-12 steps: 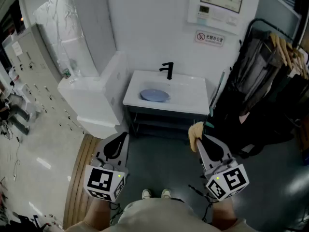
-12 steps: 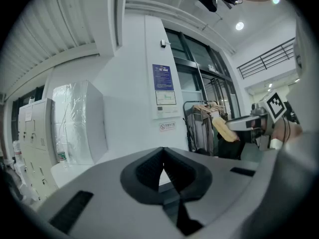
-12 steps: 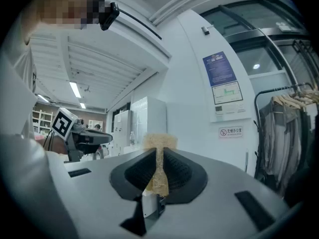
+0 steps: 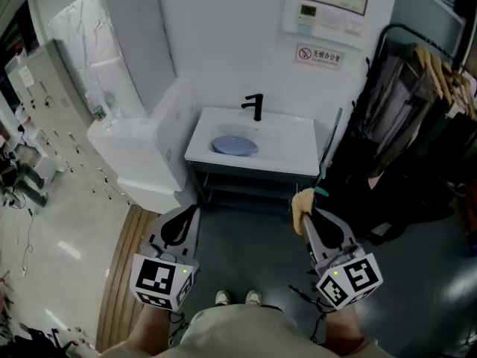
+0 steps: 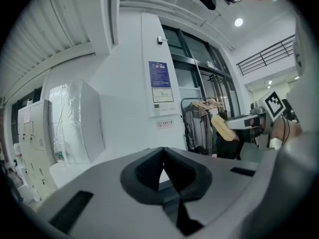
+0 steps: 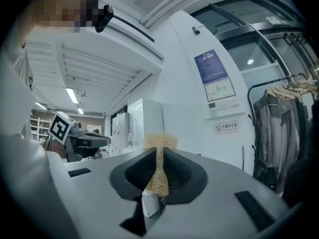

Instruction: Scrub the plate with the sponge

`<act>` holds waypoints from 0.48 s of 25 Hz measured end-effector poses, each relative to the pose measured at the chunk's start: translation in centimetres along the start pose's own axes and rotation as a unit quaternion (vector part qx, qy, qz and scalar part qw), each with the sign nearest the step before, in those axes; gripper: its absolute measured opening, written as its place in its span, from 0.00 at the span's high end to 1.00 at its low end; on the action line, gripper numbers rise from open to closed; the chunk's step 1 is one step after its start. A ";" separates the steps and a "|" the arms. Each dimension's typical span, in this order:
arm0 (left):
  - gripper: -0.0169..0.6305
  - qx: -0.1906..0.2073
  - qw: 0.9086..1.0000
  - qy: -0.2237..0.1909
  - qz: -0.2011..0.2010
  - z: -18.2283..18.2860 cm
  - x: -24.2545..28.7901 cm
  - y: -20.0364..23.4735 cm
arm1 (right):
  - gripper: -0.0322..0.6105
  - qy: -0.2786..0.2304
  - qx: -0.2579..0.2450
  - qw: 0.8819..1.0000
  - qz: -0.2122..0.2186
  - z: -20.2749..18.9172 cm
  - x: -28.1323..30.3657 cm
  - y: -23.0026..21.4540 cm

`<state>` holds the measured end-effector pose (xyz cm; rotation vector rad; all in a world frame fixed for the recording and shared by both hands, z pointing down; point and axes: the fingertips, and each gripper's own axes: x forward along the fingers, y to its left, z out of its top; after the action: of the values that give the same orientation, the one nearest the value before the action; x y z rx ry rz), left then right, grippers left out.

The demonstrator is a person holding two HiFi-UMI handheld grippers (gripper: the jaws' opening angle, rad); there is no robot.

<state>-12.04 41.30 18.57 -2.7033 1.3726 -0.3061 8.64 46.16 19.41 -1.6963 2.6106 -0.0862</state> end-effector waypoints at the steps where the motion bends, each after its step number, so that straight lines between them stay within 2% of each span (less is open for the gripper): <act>1: 0.96 0.001 1.000 0.002 0.000 -0.1 0.2 -0.4 | 0.87 0.004 0.001 1.000 0.005 -0.3 -0.1 -0.2; 7: 0.96 0.010 1.000 0.011 0.006 -0.5 1.7 -2.5 | 0.87 0.014 -0.002 1.000 0.017 -1.7 -0.5 -2.2; 12: 0.96 0.007 1.000 0.016 0.013 -1.3 3.1 -2.6 | 0.87 0.018 -0.001 0.999 0.037 -2.2 0.6 -2.8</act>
<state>-8.54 40.35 20.66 -2.6787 1.4075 -0.3582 10.86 44.55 21.76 -1.6112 2.6968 -0.1120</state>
